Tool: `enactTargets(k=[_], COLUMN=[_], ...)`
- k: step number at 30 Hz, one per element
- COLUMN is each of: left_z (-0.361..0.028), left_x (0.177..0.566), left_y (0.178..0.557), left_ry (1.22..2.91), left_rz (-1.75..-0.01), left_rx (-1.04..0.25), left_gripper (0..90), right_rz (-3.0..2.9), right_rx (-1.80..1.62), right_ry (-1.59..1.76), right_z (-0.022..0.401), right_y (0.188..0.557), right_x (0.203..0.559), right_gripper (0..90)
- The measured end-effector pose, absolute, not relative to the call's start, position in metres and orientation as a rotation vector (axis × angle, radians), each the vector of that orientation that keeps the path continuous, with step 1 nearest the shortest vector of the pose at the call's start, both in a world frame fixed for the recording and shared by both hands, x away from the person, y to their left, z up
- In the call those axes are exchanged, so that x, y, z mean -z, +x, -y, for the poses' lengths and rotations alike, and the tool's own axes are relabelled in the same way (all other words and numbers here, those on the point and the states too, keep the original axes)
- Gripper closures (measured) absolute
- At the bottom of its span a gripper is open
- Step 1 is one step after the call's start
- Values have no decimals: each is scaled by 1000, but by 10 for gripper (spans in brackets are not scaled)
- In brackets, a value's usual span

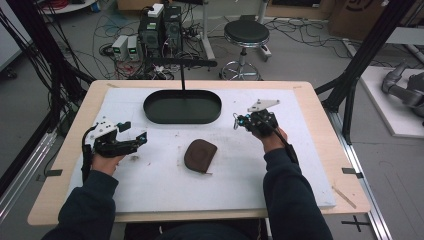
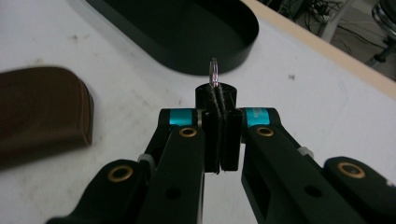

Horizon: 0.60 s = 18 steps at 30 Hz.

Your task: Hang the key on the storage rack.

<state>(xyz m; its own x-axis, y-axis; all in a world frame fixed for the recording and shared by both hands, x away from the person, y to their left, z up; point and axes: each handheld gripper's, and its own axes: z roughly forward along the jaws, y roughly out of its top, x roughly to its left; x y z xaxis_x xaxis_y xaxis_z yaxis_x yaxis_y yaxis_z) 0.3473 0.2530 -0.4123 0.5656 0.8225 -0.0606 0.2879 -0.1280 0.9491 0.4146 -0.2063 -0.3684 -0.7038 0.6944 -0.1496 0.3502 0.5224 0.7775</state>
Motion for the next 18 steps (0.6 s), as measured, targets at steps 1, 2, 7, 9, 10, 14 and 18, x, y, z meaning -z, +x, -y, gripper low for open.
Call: enactTargets(k=[1,2,7,9,10,14,18], left_z=[-254,-254,-253,-253,-253,-253,-253], left_x=[412,412,412,412,412,413,413], left_y=[347,347,347,347,347,347,346], left_ry=[1690,1690,1687,1687,1690,1695,1692], left_rz=[-937,-937,-935,-934,-935,-931,-934], left_rx=[-601,-601,-597,-596,-596,-593,-591], left_gripper=[211,211,211,211,210,212,213], right_rz=[-2313,-2313,-2305,-2303,-2315,-2309,-2273], right_rx=[-1072,-1072,-1149,-1173,-1166,-1169,-1206], right_ry=[831,831,741,712,696,625,606], right_z=[196,196,170,162,157,143,134], right_y=[424,424,451,458,464,483,504], right_x=[358,358,333,327,323,315,309], right_gripper=[900,900,900,900,900,900,900])
